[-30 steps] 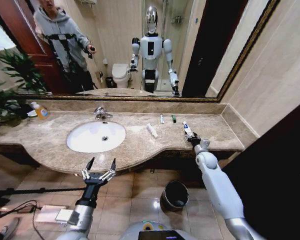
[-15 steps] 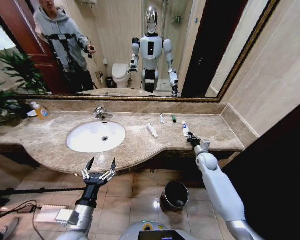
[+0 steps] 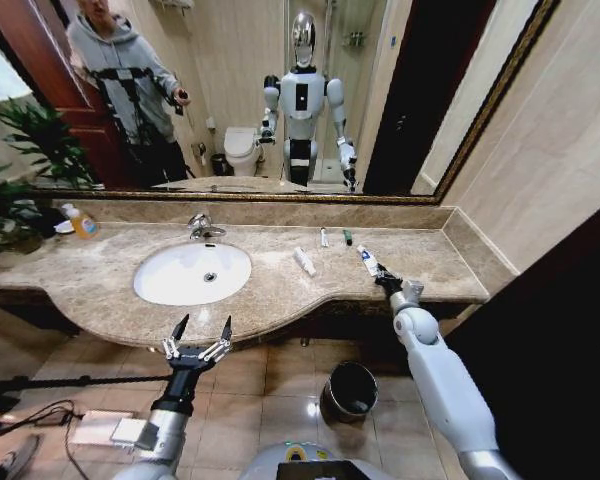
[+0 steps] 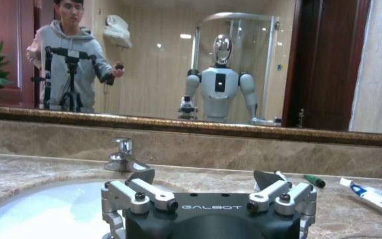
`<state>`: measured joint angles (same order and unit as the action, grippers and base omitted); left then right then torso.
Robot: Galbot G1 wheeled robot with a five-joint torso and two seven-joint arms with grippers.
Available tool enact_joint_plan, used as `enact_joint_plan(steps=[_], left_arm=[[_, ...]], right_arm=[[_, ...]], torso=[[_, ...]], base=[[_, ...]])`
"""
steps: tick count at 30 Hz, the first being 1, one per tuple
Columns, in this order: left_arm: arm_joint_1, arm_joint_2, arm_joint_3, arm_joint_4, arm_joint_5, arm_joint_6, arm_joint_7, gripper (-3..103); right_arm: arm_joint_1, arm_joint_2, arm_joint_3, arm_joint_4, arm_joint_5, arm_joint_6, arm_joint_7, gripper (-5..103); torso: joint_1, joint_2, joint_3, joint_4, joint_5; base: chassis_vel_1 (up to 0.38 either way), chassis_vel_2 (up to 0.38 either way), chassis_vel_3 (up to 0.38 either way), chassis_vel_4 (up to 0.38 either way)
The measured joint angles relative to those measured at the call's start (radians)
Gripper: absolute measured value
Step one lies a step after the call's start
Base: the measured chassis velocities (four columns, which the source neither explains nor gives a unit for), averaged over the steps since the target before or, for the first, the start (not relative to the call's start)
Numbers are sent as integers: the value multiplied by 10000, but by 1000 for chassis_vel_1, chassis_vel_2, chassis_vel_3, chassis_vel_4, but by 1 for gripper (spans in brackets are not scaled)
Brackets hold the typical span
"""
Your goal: Pick up the trash from the sink and place it in the trash bin.
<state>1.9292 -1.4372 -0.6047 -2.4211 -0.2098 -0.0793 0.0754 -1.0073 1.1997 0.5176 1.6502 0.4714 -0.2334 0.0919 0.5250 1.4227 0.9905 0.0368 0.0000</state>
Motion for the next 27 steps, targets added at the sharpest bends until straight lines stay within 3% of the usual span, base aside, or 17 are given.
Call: enact_joint_plan(steps=[10, 15, 18, 27], left_arm=[[0, 0, 0, 0, 0, 0, 0, 100], [0, 1, 0, 0, 0, 0, 0, 100], [0, 0, 0, 0, 0, 0, 0, 100], [0, 0, 0, 0, 0, 0, 1, 100]], right_arm=[[-1702, -282, 554, 2319, -4, 114, -66, 0], [-3268, -236, 999, 3449, 116, 1202, -457, 0], [-4919, 110, 1299, 4290, -366, 2310, -632, 0], [-7453, 996, 1229, 4772, -1295, 3787, -734, 0]], torso=[[0, 0, -1, 2, 0], [0, 0, -1, 0, 0], [-1, 1, -1, -2, -1], [-1, 1, -2, -1, 1]], base=[[0, 0, 0, 0], [0, 0, 0, 0], [0, 0, 0, 0], [0, 0, 0, 0]])
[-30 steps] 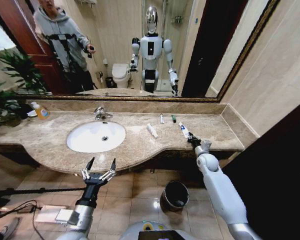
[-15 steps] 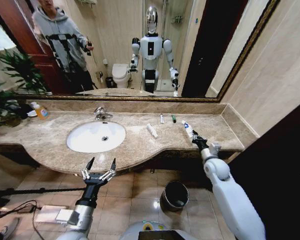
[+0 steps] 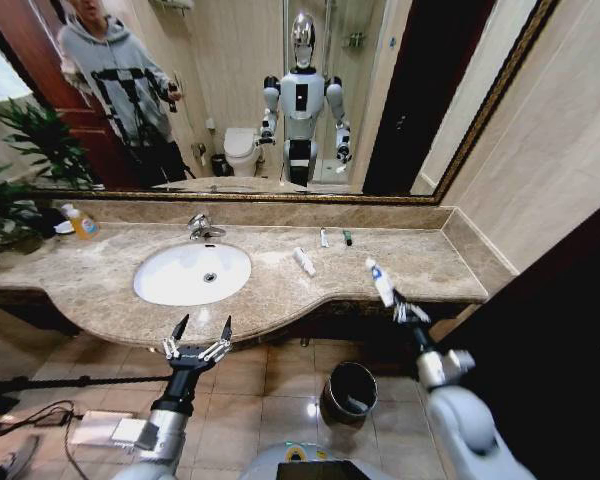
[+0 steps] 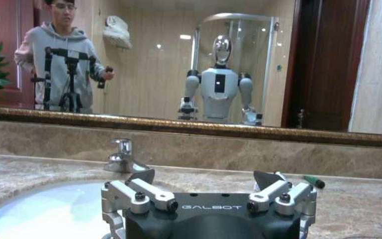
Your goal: Pick up the trash from the sink and place it in the trash bin.
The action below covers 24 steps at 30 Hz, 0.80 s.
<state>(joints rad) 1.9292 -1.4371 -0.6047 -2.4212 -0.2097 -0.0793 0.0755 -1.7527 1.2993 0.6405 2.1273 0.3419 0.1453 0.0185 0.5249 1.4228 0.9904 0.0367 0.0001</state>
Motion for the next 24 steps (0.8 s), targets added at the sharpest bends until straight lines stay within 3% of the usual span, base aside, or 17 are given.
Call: enact_joint_plan(steps=[5, 9, 18, 24], left_arm=[[0, 0, 0, 0, 0, 0, -2, 100], [0, 0, -1, 0, 0, 0, -1, 100], [0, 0, 0, 0, 0, 0, -2, 100], [0, 0, 0, 0, 0, 0, 0, 100]], right_arm=[[-1133, 480, -300, -810, -240, 921, -103, 0], [-1120, 534, -432, -1721, -257, 1072, -116, 0], [-288, 582, -754, -4296, -455, 880, -274, 0], [1272, 747, -993, -7142, -923, 603, -340, 0]], torso=[[0, 0, 0, 0, -3], [0, 0, 1, 0, -1], [1, -1, 2, 1, 0], [2, -1, 2, 2, -1]], base=[[0, 0, 0, 0], [0, 0, 0, 0], [0, 0, 0, 0], [0, 0, 0, 0]])
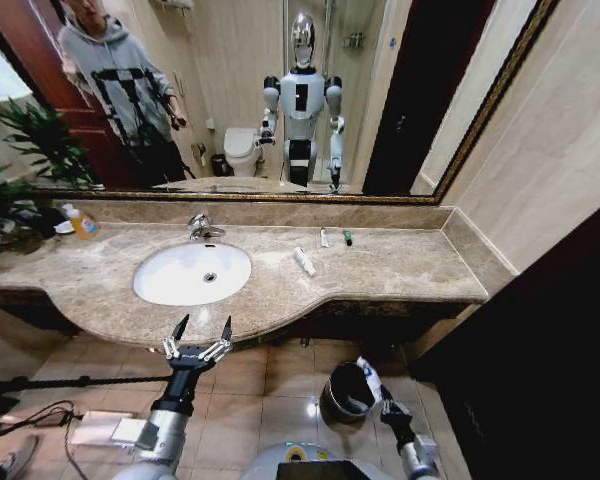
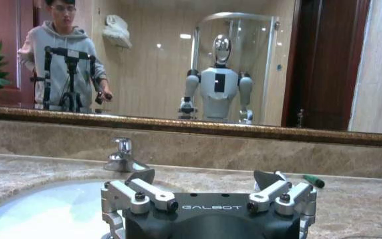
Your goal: Pick up the trash from the sink and place it in the trash bin.
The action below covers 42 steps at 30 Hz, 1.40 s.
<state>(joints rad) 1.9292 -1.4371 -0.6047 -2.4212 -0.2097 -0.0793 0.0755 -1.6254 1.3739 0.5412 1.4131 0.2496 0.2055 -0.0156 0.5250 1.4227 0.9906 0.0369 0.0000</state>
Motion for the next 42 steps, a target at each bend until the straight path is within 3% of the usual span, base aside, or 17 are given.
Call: enact_joint_plan(steps=[17, 41, 42], left_arm=[[0, 0, 0, 0, 0, 0, -2, 100], [0, 0, 0, 0, -1, 0, -2, 100], [0, 0, 0, 0, -1, 1, -2, 100]], right_arm=[[3465, 639, 54, -5513, -1633, -774, -278, 0], [5284, 1342, 286, -7537, -2992, -676, -416, -1], [5291, 1370, 292, -7538, -3051, -707, -409, 4]], torso=[[0, 0, 1, -1, 0], [0, -1, 0, -1, 0], [0, 0, 0, -1, -2]], base=[[0, 0, 0, 0], [0, 0, 0, 0], [0, 0, 0, 0]])
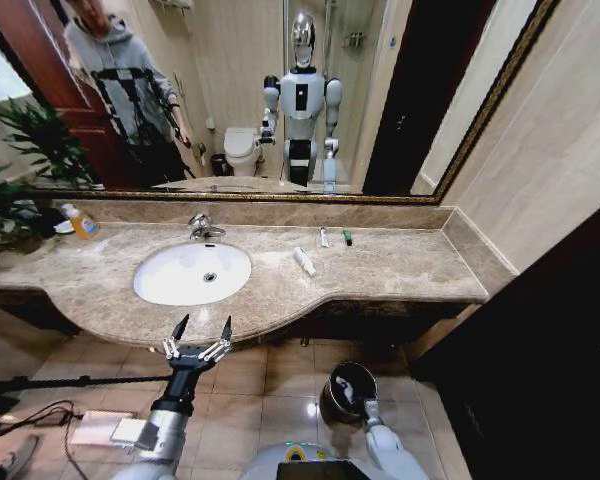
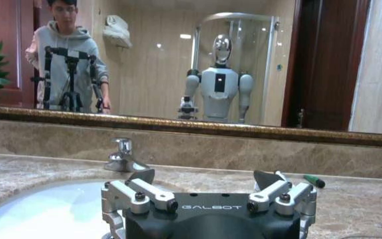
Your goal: Pick up the trash from the sink and place it in the trash bin.
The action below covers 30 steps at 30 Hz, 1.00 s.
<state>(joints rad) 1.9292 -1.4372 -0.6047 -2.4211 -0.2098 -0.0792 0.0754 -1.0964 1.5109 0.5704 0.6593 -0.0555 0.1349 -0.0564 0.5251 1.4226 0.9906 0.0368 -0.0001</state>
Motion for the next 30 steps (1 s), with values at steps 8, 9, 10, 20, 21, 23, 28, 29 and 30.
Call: enact_joint_plan(steps=[8, 9, 10, 20, 21, 23, 28, 29, 30], left_arm=[[0, 0, 0, 0, 0, 0, 0, 100], [0, 0, 0, 0, 0, 0, 0, 100], [0, 0, 0, 0, 0, -1, 0, 100], [0, 0, 0, 0, 0, -1, 0, 100], [0, 0, 0, 0, 0, -1, 0, 100], [0, 0, 0, 0, 0, 0, 0, 100], [0, 0, 0, 0, 1, 0, 0, 100], [0, 0, 0, 0, 1, 0, 0, 100], [0, 0, 0, 0, 0, 0, 0, 100]], right_arm=[[-60, 10, 22, 151, -430, -24, 61, 31], [-87, -8, 22, 200, -454, -24, 63, 37], [-126, -27, 22, 267, -465, -24, 70, 37], [-912, -305, 46, 1335, -711, -349, 216, 80], [-912, -305, 46, 1335, -711, -349, 216, 80], [-1168, -314, 51, 1756, -505, -381, 188, 85], [-1948, -481, -71, 3313, 185, -525, 22, 100], [-1948, -481, -71, 3313, 185, -525, 22, 100], [-2062, -516, -74, 3563, 266, -527, 18, 100]], torso=[[-1, 0, 0, 0, 2], [-1, 0, 0, 0, 2], [-1, 0, 0, 0, 0], [-1, 0, 0, 0, 2], [-1, 0, 0, 0, 2], [-1, 0, 0, 1, 3], [-1, 1, -1, 0, 1], [-1, 1, -1, 0, 1], [-1, 0, -1, 0, 0]], base=[[0, 0, 0, 0], [0, 0, 0, 0], [0, 0, 0, 0], [0, 0, 0, 0], [0, 0, 0, 0], [0, 0, 0, 0], [0, 0, 0, 0], [0, 0, 0, 0], [0, 0, 0, 0]])
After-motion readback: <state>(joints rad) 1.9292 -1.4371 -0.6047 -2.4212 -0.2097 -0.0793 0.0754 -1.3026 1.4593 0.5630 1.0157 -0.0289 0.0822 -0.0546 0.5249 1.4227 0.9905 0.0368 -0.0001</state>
